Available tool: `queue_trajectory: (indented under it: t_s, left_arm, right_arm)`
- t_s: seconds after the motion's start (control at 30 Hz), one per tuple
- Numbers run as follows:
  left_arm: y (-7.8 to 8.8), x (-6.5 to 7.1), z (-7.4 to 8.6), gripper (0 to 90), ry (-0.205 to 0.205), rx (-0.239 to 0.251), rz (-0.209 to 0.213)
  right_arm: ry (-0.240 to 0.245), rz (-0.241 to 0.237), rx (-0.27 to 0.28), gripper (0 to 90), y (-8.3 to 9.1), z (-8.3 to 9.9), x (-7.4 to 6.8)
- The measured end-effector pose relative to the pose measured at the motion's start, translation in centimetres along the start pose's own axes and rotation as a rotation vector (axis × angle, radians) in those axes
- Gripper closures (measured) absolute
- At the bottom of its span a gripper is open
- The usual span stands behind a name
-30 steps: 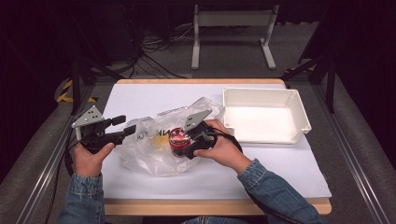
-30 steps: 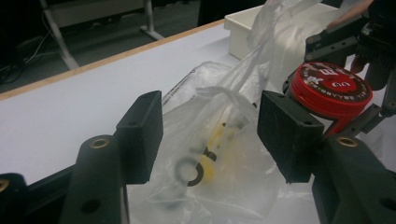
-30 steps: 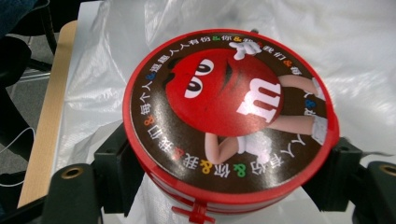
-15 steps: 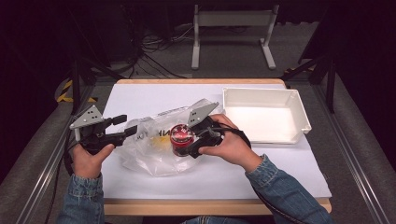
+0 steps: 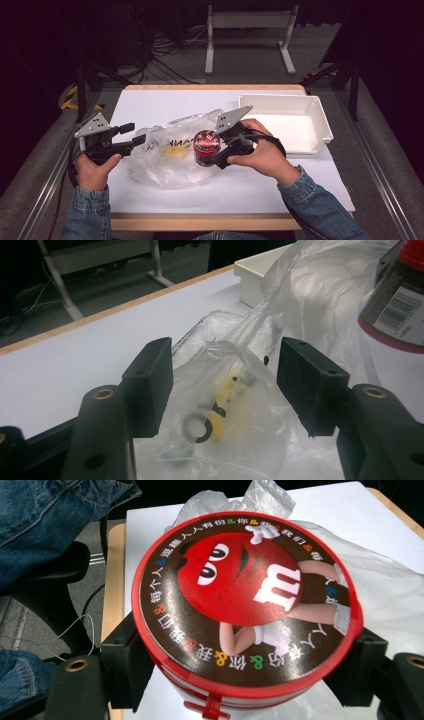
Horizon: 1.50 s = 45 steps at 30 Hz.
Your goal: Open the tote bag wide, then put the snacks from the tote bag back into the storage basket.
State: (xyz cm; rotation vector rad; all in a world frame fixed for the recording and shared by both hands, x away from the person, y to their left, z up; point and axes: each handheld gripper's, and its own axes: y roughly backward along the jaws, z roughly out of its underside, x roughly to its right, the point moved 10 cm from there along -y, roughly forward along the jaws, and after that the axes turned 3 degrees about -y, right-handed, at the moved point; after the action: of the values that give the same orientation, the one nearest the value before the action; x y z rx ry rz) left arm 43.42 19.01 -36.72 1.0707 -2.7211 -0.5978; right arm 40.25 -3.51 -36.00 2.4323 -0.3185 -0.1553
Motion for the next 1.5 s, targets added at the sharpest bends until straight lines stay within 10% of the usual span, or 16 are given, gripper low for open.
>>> queue_trajectory:
  t_s: [0.77, 1.5]
  left_arm:
    - [0.3, -0.8, -0.9, 41.1, 0.02, 0.047, -0.022]
    - [1.3, -1.4, -0.8, 40.3, 0.045, 0.067, -0.044]
  right_arm:
    - [-0.095, 0.106, 0.057, 25.2, 7.5, 1.8, 3.1]
    - [-0.209, 0.23, 0.096, 25.2, 11.3, 3.9, 9.8]
